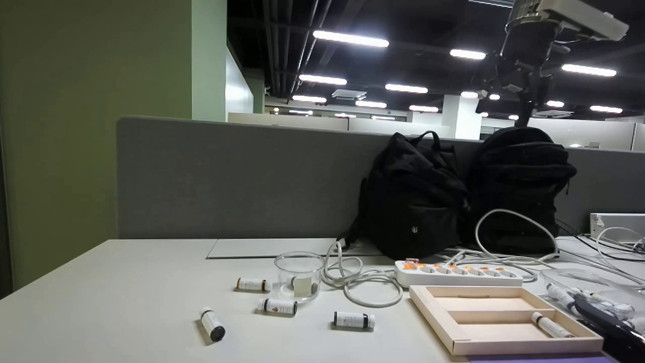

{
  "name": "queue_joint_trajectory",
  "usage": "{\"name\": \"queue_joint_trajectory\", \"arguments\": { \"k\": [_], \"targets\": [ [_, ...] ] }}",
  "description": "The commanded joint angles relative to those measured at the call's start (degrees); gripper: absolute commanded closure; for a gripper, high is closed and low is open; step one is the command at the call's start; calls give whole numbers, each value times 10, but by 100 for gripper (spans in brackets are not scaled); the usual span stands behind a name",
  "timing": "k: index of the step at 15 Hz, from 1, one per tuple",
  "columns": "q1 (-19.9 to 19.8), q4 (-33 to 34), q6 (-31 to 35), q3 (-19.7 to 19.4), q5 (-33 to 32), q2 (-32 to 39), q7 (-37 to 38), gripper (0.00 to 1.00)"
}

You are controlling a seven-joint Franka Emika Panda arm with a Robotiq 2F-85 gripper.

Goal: Turn on the second switch from the right

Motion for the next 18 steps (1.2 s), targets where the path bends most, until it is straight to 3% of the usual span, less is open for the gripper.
{"name": "queue_joint_trajectory", "arguments": {
  "k": [1, 7, 8, 10, 14, 16, 17, 18],
  "targets": [
    [9, 118, 24, 3, 38, 141, -46, 0],
    [0, 273, 43, 44, 29, 317, 46, 0],
    [-10, 211, 59, 49, 29, 272, -1, 0],
    [-10, 247, 59, 57, 27, 311, 23, 0],
    [-11, 263, 57, 58, 27, 320, 28, 0],
    [-16, 259, 98, 58, 30, 339, 31, 0],
    [-20, 254, 119, 60, 37, 343, 26, 20],
    [-24, 246, 151, 62, 43, 350, 22, 27]
  ]
}}
